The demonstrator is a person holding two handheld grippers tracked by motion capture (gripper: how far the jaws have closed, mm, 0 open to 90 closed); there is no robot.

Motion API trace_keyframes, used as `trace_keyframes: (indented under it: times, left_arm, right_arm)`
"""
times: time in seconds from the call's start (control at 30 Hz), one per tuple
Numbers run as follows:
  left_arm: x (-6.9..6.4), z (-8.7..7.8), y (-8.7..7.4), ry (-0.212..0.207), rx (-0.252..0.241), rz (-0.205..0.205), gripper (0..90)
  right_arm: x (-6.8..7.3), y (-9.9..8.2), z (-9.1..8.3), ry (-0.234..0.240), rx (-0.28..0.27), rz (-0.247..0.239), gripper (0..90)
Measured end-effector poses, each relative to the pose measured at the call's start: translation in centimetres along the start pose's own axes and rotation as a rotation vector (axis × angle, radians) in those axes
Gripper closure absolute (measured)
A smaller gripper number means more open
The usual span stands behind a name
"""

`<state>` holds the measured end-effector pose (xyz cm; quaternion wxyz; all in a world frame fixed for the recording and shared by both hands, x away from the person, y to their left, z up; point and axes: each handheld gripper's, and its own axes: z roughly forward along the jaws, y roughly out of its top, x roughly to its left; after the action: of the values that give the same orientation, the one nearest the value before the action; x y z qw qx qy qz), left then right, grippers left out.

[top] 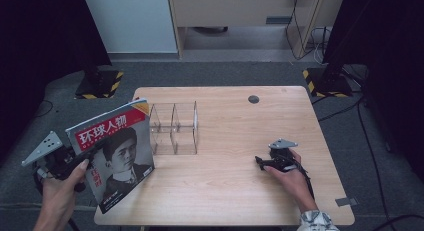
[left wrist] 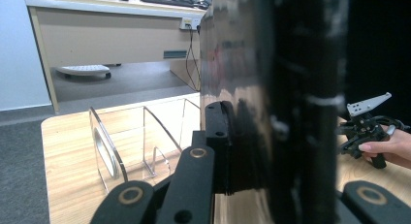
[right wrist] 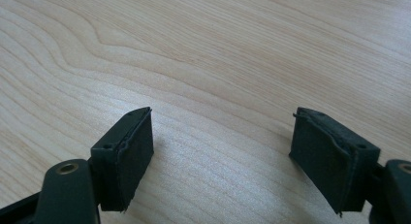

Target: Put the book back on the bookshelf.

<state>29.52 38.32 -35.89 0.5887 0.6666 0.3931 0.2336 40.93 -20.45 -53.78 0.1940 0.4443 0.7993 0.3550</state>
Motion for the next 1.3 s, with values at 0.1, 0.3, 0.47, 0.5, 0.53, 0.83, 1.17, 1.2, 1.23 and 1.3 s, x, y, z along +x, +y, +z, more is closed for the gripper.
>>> trace_keyframes:
  times: [0.1, 0.3, 0.47, 0.5, 0.53, 0.83, 1.17, 1.2, 1.23, 1.3]
  left_arm:
    - [0.2, -0.3, -0.1, 0.005, 0.002, 0.001, 86.4]
    - [0.7, -0.8, 0.0, 0.028, -0.004, -0.003, 86.3]
    - [1.1, -0.7, 0.3, 0.05, -0.01, -0.009, 86.3]
    - [1.2, -0.6, 0.4, 0.057, -0.012, -0.013, 86.3]
    - [1.3, -0.6, 0.4, 0.059, -0.011, -0.012, 86.3]
    - [2.0, 0.1, 1.1, 0.08, -0.03, 0.005, 86.3]
    - [3.2, 1.5, 1.7, 0.108, -0.048, -0.007, 86.3]
    - [3.4, 1.7, 1.8, 0.114, -0.048, -0.009, 86.3]
    - [3.5, 1.9, 1.8, 0.118, -0.044, -0.006, 86.4]
    - [3.7, 2.1, 1.9, 0.126, -0.045, -0.003, 86.3]
  right_arm:
    - [0.0, 0.0, 0.0, 0.0, 0.0, 0.0, 23.2]
    - [0.0, 0.0, 0.0, 0.0, 0.0, 0.0, 23.2]
    - [0.0, 0.0, 0.0, 0.0, 0.0, 0.0, 23.2]
    - [0.0, 0.0, 0.0, 0.0, 0.0, 0.0, 23.2]
    - [0.0, 0.0, 0.0, 0.0, 0.0, 0.0, 23.2]
    - [0.0, 0.0, 0.0, 0.0, 0.0, 0.0, 23.2]
    - [0.0, 0.0, 0.0, 0.0, 0.0, 0.0, 23.2]
    - [0.0, 0.0, 0.0, 0.0, 0.0, 0.0, 23.2]
    - [0.0, 0.0, 0.0, 0.0, 0.0, 0.0, 23.2]
    - [0.0, 0.0, 0.0, 0.0, 0.0, 0.0, 23.2]
